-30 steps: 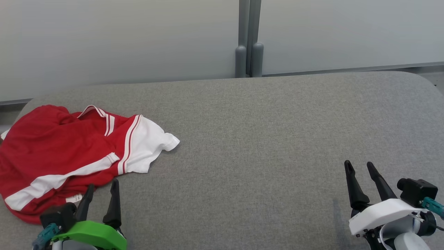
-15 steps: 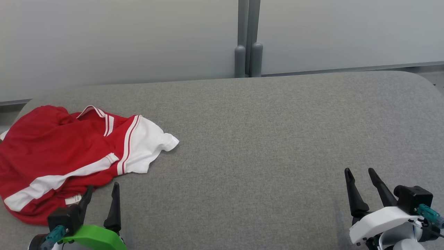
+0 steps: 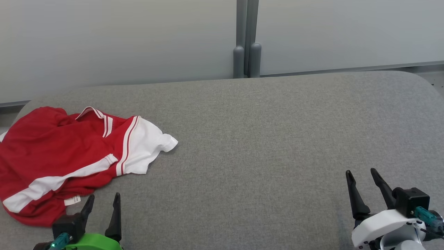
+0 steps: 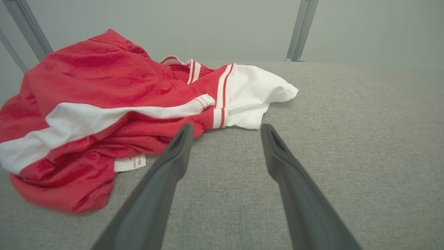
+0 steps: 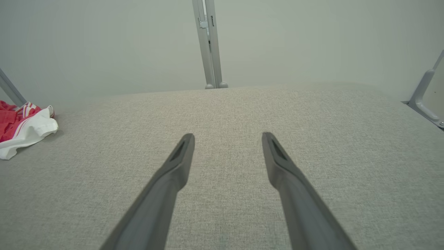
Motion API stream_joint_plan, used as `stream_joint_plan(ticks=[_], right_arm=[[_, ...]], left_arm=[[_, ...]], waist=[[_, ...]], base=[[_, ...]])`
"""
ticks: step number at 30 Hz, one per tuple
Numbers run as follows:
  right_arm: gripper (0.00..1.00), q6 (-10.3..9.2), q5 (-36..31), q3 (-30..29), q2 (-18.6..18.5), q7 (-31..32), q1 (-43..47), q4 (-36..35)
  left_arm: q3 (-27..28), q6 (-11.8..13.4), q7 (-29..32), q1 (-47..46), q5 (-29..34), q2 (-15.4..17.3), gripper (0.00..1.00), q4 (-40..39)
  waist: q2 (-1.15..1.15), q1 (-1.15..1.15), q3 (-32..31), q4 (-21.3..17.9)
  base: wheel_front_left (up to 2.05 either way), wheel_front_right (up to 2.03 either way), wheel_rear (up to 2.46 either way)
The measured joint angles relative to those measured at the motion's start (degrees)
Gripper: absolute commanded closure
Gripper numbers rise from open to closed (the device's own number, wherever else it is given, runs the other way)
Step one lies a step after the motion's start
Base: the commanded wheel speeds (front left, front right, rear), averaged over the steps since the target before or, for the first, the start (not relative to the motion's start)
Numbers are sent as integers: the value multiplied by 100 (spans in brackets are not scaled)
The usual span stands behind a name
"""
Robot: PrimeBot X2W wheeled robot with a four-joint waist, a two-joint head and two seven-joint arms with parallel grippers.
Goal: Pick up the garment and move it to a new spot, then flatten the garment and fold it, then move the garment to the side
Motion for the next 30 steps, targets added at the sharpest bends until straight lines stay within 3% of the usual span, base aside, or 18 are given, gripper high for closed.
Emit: stream_joint_plan(ticks=[19, 30], right_arm=[[0, 0, -765, -53, -24, -203, 57, 55], [0, 0, -721, -99, 9, -207, 57, 36]], left_arm=[[-142, -24, -200, -15, 126, 93, 0, 237], [-134, -24, -201, -67, -15, 107, 0, 162]], waist=[[0, 0, -14, -7], [0, 0, 10, 7]], base=[[0, 0, 0], [0, 0, 0]])
